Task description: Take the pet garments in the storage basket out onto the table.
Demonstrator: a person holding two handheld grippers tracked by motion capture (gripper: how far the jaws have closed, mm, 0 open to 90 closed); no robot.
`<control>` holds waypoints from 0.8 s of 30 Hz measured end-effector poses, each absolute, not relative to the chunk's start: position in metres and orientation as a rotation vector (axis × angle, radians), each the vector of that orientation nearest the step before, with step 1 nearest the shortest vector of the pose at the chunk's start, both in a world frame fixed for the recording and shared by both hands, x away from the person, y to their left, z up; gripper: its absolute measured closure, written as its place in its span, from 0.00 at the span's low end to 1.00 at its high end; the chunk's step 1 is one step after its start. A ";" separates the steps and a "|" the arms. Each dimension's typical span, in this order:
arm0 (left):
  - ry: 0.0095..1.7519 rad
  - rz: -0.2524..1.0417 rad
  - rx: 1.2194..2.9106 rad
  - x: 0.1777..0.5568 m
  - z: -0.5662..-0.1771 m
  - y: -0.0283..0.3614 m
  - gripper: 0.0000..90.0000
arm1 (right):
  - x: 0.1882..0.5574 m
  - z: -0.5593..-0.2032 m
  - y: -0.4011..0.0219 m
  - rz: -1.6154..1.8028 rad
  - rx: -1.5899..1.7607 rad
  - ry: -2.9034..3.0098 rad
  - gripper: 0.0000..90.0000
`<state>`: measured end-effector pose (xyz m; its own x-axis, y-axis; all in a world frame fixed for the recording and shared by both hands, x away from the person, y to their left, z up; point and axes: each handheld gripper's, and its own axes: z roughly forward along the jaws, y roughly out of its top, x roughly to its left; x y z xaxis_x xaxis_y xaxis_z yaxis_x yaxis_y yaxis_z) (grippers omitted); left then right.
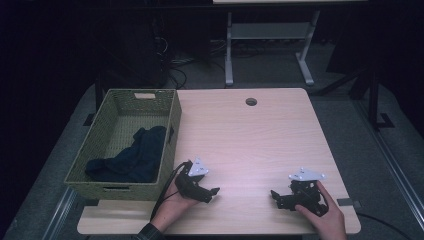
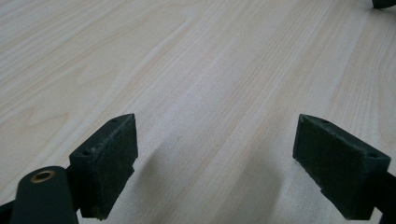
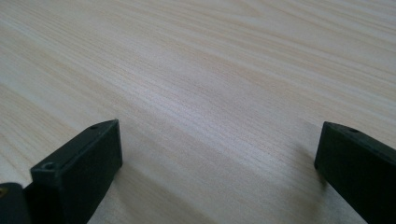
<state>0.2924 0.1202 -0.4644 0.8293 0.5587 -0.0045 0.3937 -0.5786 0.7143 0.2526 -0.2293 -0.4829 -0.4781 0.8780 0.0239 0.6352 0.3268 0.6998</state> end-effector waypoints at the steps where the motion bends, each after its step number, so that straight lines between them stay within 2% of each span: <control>1: 0.691 0.297 2.248 0.292 -0.463 0.121 0.15 | 0.253 -0.483 -0.229 0.933 1.344 2.239 0.00; 24: 0.716 0.303 2.223 0.293 -0.444 0.122 0.15 | 0.252 -0.483 -0.229 0.932 1.349 2.239 0.01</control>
